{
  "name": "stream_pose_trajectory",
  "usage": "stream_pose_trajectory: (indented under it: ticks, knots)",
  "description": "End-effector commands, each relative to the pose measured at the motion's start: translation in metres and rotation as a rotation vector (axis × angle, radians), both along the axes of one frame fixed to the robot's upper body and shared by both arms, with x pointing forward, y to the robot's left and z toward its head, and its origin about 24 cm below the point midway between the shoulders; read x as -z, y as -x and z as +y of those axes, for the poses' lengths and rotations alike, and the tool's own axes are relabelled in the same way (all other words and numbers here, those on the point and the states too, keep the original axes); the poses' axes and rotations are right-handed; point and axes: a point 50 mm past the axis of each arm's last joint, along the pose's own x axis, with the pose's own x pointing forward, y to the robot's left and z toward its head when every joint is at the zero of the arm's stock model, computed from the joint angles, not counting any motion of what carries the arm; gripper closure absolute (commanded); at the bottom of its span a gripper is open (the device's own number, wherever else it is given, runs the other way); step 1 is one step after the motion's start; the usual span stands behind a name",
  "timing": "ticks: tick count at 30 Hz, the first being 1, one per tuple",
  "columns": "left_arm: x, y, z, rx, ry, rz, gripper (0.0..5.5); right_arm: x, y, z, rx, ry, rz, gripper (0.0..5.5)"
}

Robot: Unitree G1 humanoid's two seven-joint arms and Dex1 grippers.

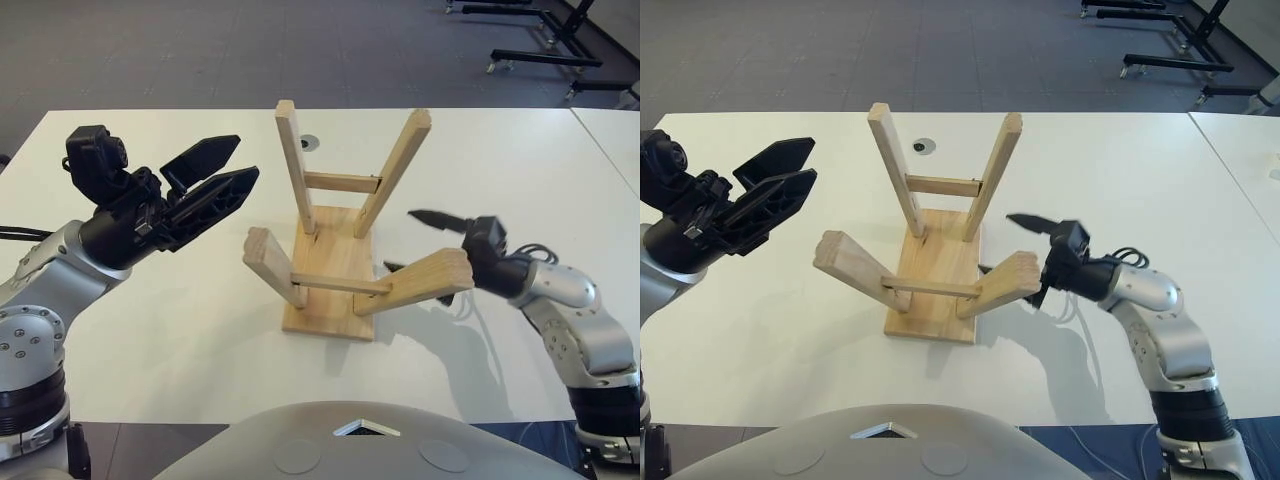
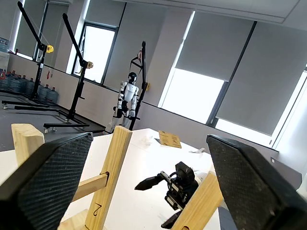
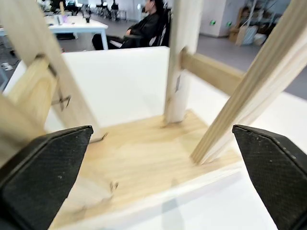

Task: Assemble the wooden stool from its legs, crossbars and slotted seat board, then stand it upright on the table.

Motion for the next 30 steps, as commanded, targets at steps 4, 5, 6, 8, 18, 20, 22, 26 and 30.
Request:
stream_pose_trajectory:
  ticks: [4,5,6,8,18,20,22,26,30]
  knots:
    - [-0.005,0.007,0.013,-0.021,-0.076,-0.026,1.15,-0.012,0.012,0.033,-0.132,0.005,-0.032,0.13]
    - [-0.004,0.011,0.013,-0.015,-0.084,-0.022,1.15,-0.012,0.011,0.028,-0.119,0.018,-0.028,0.13]
    - [-0.003,0.015,0.013,-0.005,-0.093,-0.017,1.15,-0.011,0.009,0.021,-0.101,0.034,-0.023,0.13]
    - [0.002,0.023,0.012,0.008,-0.121,0.001,1.15,-0.010,0.005,0.007,-0.061,0.062,-0.013,0.13]
    - [0.049,0.027,0.020,-0.119,-0.264,0.133,1.15,-0.022,-0.025,-0.052,0.204,0.120,-0.100,0.13]
    - [0.054,0.026,0.019,-0.124,-0.288,0.140,1.15,-0.021,-0.034,-0.061,0.244,0.186,-0.131,0.13]
    - [0.061,0.025,0.022,-0.124,-0.317,0.153,1.15,-0.018,-0.051,-0.066,0.303,0.265,-0.201,0.13]
    - [0.064,0.016,0.032,-0.142,-0.375,0.148,1.15,-0.021,-0.084,-0.049,0.363,0.227,-0.321,0.13]
    - [0.068,0.008,0.034,-0.161,-0.418,0.132,1.15,-0.026,-0.106,-0.016,0.304,0.134,-0.379,0.13]
